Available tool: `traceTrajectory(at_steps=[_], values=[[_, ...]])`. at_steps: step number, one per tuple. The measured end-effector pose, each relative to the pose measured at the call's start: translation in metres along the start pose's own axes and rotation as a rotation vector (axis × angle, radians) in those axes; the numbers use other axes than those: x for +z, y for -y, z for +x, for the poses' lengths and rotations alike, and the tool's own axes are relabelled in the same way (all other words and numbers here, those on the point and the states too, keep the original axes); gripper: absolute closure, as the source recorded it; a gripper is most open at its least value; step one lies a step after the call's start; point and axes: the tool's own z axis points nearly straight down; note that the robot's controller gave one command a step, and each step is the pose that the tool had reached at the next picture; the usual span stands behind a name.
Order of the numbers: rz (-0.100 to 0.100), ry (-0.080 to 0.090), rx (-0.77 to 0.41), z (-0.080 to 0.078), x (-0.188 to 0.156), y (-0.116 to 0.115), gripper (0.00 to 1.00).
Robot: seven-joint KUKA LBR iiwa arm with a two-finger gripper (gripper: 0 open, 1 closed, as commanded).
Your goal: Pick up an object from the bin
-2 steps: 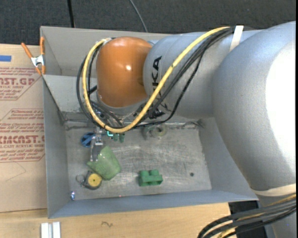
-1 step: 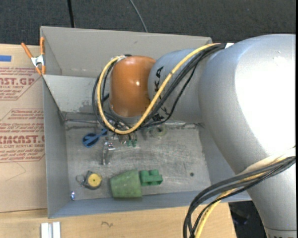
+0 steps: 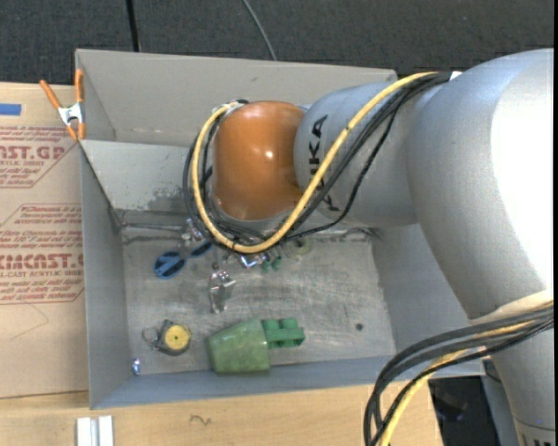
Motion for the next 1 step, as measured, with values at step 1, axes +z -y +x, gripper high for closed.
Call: traceTrajectory(at_steps=[1], values=[[0.0, 0.002, -0.072, -0.027, -0.0274, -0.0198, 0.0]])
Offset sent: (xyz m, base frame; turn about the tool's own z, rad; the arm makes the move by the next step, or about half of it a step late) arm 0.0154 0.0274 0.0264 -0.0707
